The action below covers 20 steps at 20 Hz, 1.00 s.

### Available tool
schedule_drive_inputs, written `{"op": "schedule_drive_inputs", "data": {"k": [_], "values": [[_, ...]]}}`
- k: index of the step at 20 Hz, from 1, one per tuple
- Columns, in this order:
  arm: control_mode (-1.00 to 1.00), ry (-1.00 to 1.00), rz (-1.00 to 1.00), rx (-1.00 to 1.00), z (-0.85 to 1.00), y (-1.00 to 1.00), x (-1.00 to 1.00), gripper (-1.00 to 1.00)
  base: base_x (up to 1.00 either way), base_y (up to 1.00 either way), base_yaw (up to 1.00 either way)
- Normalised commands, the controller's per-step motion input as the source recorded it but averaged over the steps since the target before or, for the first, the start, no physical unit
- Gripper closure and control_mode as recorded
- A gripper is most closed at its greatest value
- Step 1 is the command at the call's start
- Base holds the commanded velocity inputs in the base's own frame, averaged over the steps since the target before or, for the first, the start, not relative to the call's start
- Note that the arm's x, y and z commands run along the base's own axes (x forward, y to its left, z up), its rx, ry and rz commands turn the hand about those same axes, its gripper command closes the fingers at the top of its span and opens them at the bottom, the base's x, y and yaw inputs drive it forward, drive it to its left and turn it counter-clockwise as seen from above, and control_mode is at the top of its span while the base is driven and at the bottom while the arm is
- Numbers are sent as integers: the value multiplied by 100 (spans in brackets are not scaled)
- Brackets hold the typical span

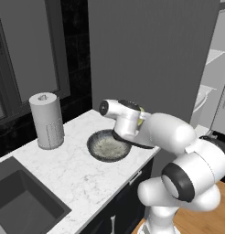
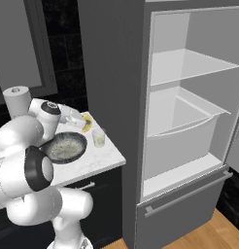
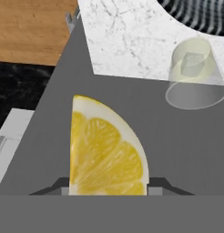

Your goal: Grab a lemon wedge from the fridge and one ice cube from the ice bowl, and put them in the glass of lemonade.

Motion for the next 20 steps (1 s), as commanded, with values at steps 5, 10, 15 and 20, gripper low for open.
{"op": "schedule_drive_inputs", "data": {"k": [5, 10, 15, 20], "values": [[-100, 0, -3, 0, -7, 0, 13, 100, 0, 0, 0], [-100, 0, -1, 0, -20, 0, 17, 100, 0, 0, 0], [-100, 0, -1, 0, -20, 0, 24, 100, 0, 0, 0], [-100, 0, -1, 0, -9, 0, 28, 100, 0, 0, 0]]}}
